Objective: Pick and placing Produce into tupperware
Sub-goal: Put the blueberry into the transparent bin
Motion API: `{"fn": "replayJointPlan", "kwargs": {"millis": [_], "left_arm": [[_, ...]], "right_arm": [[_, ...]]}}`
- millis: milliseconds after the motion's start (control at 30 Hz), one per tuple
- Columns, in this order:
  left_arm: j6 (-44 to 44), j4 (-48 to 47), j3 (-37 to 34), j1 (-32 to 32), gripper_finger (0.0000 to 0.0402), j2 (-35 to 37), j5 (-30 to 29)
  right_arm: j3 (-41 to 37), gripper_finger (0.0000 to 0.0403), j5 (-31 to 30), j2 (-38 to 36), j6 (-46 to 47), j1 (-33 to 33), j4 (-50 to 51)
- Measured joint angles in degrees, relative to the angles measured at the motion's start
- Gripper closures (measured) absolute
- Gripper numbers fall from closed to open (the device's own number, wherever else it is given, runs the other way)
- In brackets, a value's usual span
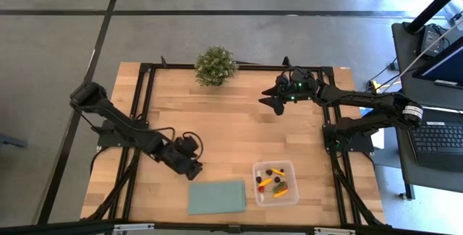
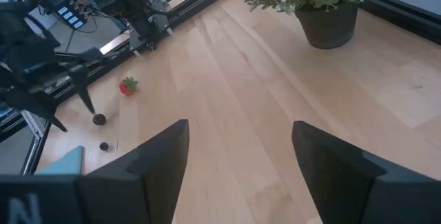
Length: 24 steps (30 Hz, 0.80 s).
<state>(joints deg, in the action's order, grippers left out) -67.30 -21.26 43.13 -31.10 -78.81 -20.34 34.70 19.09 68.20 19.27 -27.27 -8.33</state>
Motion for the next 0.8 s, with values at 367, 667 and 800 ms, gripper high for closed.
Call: {"fn": "replayJointPlan", "kwargs": {"millis": [367, 667, 800], "left_arm": [[4.7, 5.3, 0.0, -0.8, 0.018, -9.8, -1.5], [3.0, 7.4, 0.0, -9.2, 0.018, -12.8, -16.9], [1.5, 7.2, 0.0, -11.6, 0.018, -12.8, -21.3]], "right_arm": [[0.0, 0.0144, 0.0, 0.0, -0.2, 0.0, 0.1], [0.0, 0.0144, 0.0, 0.0, -0.2, 0.0, 0.1], [0.0, 0.0144, 0.0, 0.0, -0.2, 0.0, 0.1]]}}
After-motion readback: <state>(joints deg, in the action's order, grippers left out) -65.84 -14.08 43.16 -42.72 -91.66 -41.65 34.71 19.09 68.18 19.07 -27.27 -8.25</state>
